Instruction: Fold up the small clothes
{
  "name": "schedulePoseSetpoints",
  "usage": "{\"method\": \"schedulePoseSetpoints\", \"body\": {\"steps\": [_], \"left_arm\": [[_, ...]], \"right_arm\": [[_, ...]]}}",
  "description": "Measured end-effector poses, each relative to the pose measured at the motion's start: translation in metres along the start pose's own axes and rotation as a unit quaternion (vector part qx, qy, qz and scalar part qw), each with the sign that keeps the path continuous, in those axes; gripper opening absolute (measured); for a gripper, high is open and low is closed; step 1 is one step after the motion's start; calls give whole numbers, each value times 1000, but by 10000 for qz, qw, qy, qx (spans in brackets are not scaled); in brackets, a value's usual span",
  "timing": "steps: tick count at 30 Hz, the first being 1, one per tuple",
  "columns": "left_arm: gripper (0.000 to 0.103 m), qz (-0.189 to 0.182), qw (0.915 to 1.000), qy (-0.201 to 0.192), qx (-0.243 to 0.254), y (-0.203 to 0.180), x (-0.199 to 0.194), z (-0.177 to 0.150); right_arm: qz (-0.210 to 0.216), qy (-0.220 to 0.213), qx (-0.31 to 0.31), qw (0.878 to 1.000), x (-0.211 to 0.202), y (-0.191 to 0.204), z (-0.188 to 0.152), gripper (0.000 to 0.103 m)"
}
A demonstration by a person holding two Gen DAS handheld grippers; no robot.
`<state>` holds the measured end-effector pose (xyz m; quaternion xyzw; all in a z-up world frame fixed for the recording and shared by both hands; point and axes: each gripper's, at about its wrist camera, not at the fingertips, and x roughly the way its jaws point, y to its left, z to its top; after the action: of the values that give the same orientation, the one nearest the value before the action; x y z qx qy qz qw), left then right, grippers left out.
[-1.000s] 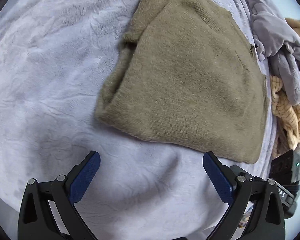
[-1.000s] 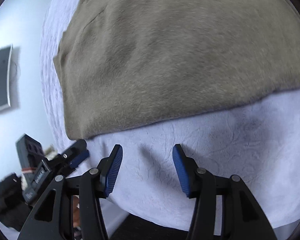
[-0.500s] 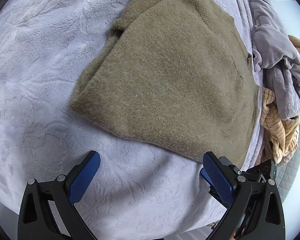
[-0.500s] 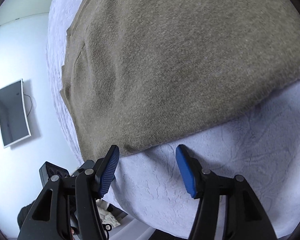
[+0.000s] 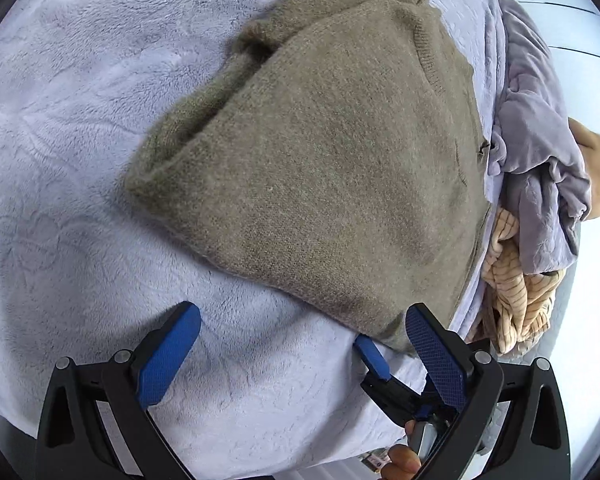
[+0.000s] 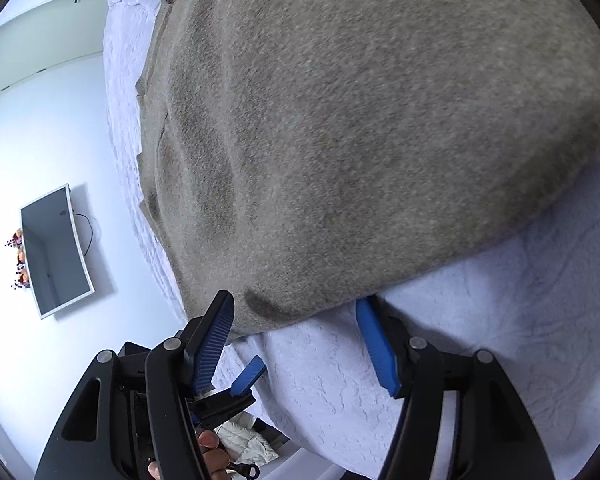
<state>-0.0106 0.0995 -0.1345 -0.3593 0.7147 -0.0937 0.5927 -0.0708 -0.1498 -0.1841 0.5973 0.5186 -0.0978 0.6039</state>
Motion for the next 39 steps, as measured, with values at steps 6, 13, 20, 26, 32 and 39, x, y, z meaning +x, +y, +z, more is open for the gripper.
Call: {"method": "schedulePoseSetpoints", "body": {"steps": [6,13,20,26,32,39], "left_arm": [[103,15,10000,23,47,-4,6,-4],[103,-54,9979,-647,77,-23,-3,10],[23,649,9900,-1155,483,-33,-9,33],[17,1759,9459,-1710,2122,-75,-11,8],[17,2963,8323,-2132,4172,-111,11,-35],[17,3493,7354,-2279,5340,-115,26,-66]], "right_arm": [[474,-311,291,9980,5,6,0,14],[704,-383,-380,9961,-20,39,3,9],[121,-71,-659,9977,-9,38,-1,9],[-730,337,-1366,9874,-16,57,-12,13],[-1787,653,-2844,9396,-33,134,3,77],[-2121,1701,-3852,8819,49,258,25,91]]}}
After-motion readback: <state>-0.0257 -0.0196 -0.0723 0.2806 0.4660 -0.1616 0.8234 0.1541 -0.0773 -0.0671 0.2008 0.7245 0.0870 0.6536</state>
